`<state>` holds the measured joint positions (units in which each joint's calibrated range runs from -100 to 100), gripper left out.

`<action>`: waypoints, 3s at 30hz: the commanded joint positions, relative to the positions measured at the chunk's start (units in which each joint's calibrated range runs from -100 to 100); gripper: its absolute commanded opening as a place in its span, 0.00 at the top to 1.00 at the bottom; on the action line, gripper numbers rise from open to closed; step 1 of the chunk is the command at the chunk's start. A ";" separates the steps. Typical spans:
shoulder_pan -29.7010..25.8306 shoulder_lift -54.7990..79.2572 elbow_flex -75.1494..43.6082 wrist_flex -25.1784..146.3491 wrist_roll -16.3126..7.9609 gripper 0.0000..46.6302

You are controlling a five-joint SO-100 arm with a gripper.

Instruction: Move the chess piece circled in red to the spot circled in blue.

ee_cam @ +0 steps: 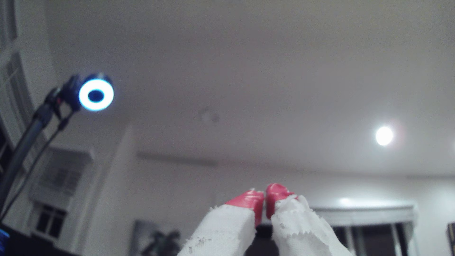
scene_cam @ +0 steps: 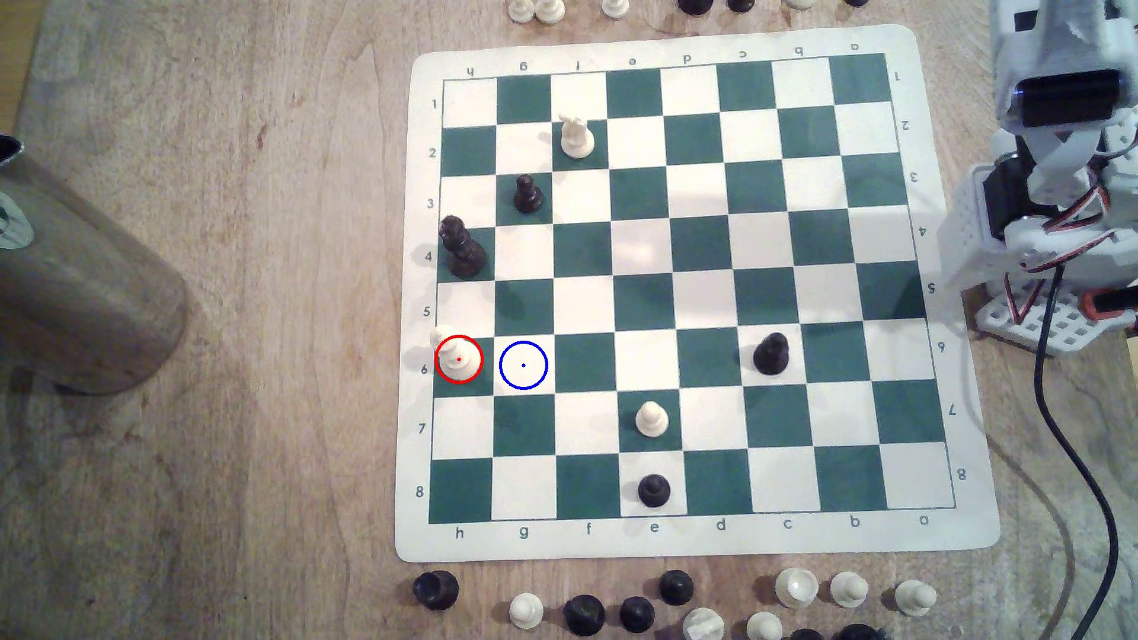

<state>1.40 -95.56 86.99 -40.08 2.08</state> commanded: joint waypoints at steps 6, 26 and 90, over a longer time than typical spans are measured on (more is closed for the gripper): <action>3.41 4.64 -19.62 46.06 -0.24 1.00; -2.93 39.79 -44.74 79.23 -0.98 0.63; -6.76 113.90 -94.06 71.37 -4.64 0.61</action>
<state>-4.87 18.98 0.86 31.16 -2.32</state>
